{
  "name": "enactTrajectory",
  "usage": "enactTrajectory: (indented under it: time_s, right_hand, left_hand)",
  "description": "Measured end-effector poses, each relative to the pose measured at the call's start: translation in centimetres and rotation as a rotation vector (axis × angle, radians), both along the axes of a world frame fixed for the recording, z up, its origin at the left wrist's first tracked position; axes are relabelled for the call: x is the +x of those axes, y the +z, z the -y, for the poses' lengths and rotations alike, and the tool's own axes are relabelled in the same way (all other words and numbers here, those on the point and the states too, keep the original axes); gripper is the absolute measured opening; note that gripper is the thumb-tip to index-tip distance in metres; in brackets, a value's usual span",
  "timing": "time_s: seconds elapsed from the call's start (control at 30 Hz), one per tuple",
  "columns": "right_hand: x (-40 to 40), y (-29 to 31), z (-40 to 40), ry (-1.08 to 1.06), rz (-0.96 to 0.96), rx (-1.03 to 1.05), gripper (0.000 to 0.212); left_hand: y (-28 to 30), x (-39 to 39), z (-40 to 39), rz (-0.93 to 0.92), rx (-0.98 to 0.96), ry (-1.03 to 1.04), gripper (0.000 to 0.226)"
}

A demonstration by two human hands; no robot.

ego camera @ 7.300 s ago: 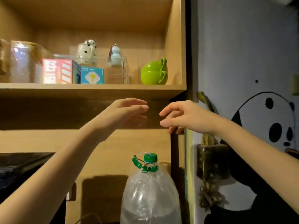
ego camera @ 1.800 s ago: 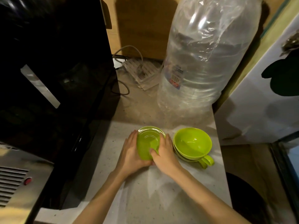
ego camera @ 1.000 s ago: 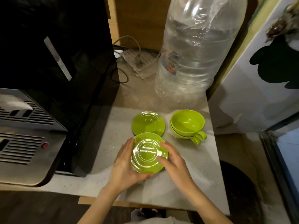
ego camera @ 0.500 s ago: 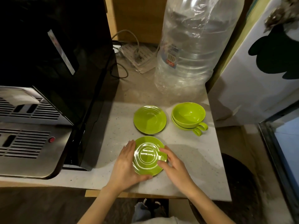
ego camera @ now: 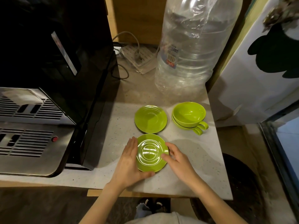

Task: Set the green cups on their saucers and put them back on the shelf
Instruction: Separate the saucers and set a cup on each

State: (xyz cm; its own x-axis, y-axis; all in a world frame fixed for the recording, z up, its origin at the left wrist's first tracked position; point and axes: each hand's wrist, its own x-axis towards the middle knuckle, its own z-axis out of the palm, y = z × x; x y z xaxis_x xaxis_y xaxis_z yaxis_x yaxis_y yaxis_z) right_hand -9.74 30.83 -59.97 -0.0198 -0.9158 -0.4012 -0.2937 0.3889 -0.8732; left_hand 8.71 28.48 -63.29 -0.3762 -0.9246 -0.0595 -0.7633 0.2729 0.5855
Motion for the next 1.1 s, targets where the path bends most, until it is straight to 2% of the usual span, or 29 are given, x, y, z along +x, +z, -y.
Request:
enactTrajectory:
  time_s: [0.07, 0.13, 0.2, 0.3, 0.33, 0.4, 0.47, 0.6, 0.77, 0.83, 0.97, 1.1]
  right_hand:
    - [-0.6, 0.7, 0.4, -0.037, 0.014, -0.019, 0.048]
    - [-1.5, 1.7, 1.2, -0.079, 0.006, -0.052, 0.045]
    - [-2.8, 3.1, 2.0, -0.107, -0.029, -0.147, 0.035]
    - [-5.5, 5.1, 3.4, -0.177, -0.078, -0.312, 0.016]
    - [-6.4, 5.6, 3.8, -0.217, -0.120, -0.351, 0.014]
    - [-8.2, 6.6, 4.4, -0.319, -0.229, -0.410, 0.012]
    - [-9.8, 6.8, 4.9, -0.390, -0.361, -0.404, 0.024]
    - [-11.4, 5.0, 4.8, -0.374, -0.501, -0.176, 0.037]
    - [-11.1, 3.6, 5.0, -0.407, -0.182, -0.142, 0.022]
    - [-11.1, 3.3, 5.0, -0.414, -0.150, -0.156, 0.027]
    - [-11.2, 2.9, 5.0, -0.408, -0.104, -0.162, 0.026]
    - [-11.1, 3.1, 5.2, -0.411, -0.106, -0.188, 0.021]
  left_hand:
    - [0.9, -0.3, 0.2, 0.015, 0.017, -0.012, 0.135]
    - [2.6, -1.0, 0.8, -0.033, 0.046, 0.024, 0.132]
    - [4.6, -2.2, 1.9, -0.147, 0.094, 0.091, 0.107]
    - [7.5, -4.6, 4.3, -0.396, 0.269, 0.169, 0.048]
    - [8.5, -5.5, 5.2, -0.494, 0.358, 0.177, 0.035]
    - [9.7, -7.3, 6.8, -0.629, 0.514, 0.192, 0.026]
    - [10.1, -9.0, 8.2, -0.646, 0.618, 0.177, 0.025]
    - [9.4, -11.7, 9.7, -0.611, 0.746, 0.153, 0.022]
    - [7.8, -13.2, 10.5, -0.574, 0.722, 0.169, 0.020]
    - [7.4, -13.4, 10.6, -0.567, 0.700, 0.188, 0.026]
    - [7.0, -13.8, 10.5, -0.605, 0.683, 0.243, 0.056]
    - [6.8, -13.9, 10.5, -0.627, 0.710, 0.249, 0.057]
